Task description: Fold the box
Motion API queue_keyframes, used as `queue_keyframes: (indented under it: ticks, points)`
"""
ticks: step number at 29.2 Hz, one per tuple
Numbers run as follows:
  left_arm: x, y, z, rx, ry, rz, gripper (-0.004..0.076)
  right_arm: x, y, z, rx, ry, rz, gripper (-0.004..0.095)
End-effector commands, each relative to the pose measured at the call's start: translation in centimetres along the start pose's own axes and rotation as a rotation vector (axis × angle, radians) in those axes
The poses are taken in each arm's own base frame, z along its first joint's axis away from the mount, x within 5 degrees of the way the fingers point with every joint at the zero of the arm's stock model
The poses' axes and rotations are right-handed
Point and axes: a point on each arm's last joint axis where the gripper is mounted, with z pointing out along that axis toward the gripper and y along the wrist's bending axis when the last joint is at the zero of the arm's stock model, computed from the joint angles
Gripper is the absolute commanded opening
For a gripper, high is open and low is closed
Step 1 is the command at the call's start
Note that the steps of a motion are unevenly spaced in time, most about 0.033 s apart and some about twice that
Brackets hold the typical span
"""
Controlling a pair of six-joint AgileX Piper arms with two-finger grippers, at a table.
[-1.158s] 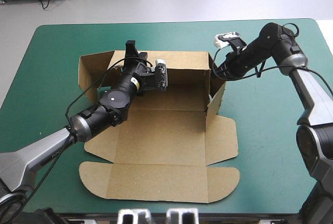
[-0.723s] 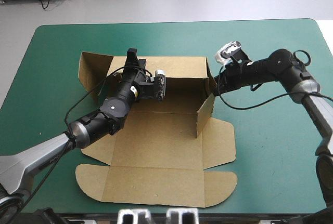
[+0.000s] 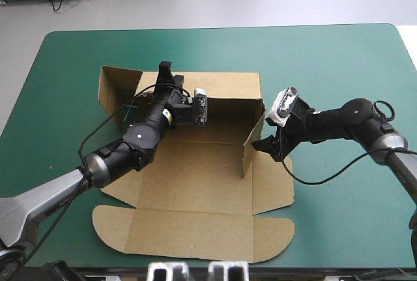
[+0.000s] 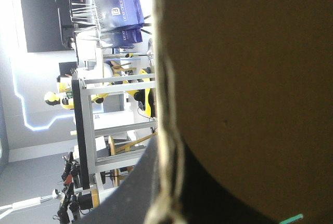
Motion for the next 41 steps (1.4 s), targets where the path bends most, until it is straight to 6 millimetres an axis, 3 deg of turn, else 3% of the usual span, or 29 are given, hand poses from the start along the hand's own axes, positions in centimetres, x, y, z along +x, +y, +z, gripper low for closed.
queue_keyframes:
  ticks: [1, 6, 13, 18, 22, 24, 29, 36, 38, 41]
  points:
    - [-1.2, 1.4, -1.4, -0.038, -0.055, -0.036, 0.0013, -2.1, -0.1, -1.2, 0.045, -0.122, 0.025, 0.0922]
    - [-2.9, 1.0, -2.1, -0.03, -0.092, -0.043, 0.0013, -2.7, -0.4, -1.2, 0.062, -0.201, 0.091, 0.0922]
    - [-2.5, 2.2, -1.0, -0.02, 0.085, -0.21, 0.0013, -3.0, -1.1, -1.3, 0.133, -0.238, 0.126, 0.0871]
    - [-4.5, 3.2, -0.3, -0.018, 0.062, -0.246, 0.0013, -3.1, -1.4, -1.3, 0.171, -0.255, 0.15, 0.0851]
    - [-5.7, 2.9, 0.0, 0.034, 0.117, -0.219, 0.0013, -3.6, -1.1, -0.7, 0.209, -0.25, 0.154, 0.0797]
    - [-6.3, 2.6, -0.2, 0.057, 0.102, -0.231, 0.0013, -4.0, -0.4, -0.1, 0.21, -0.242, 0.142, 0.0726]
    - [-6.2, 2.5, -1.0, 0.085, 0.125, -0.285, 0.0012, -4.4, 1.2, 1.2, 0.199, -0.178, 0.085, 0.0433]
    - [-6.0, 3.1, -2.5, 0.155, 0.083, -0.313, 0.0021, -4.1, 1.2, 1.4, 0.216, -0.147, 0.146, 0.0195]
    - [-6.1, 2.9, -2.9, 0.207, 0.066, -0.302, 0.0061, -4.1, 1.3, 1.4, 0.211, -0.146, 0.131, 0.0092]
    - [-6.1, 2.5, -3.3, 0.28, 0.06, -0.314, 0.0193, -4.2, 1.4, 1.4, 0.197, -0.147, 0.129, -0.0024]
